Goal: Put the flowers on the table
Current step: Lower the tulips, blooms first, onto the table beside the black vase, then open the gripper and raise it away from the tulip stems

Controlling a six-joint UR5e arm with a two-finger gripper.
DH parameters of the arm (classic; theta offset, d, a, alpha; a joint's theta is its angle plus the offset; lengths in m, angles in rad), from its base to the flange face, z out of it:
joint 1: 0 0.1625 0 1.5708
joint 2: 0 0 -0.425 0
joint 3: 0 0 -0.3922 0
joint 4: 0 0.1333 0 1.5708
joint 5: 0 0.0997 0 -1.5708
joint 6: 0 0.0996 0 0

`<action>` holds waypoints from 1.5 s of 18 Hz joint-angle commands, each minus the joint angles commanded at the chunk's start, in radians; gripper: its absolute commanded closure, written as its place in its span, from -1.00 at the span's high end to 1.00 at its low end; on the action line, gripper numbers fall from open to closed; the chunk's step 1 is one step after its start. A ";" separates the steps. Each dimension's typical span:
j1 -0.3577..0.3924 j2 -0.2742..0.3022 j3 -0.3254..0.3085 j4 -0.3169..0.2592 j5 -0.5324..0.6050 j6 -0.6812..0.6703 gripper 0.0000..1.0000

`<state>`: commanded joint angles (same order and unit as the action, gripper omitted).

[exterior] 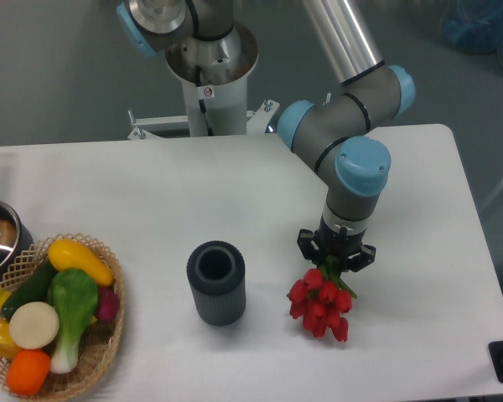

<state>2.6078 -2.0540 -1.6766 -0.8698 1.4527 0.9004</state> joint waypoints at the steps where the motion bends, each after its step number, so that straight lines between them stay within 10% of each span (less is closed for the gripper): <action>1: 0.002 0.000 0.002 0.003 0.000 0.005 0.59; 7: 0.008 0.002 0.017 0.006 0.000 0.005 0.96; 27: 0.144 0.178 0.152 0.006 -0.006 0.179 1.00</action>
<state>2.7519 -1.8761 -1.5248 -0.8636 1.4466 1.0797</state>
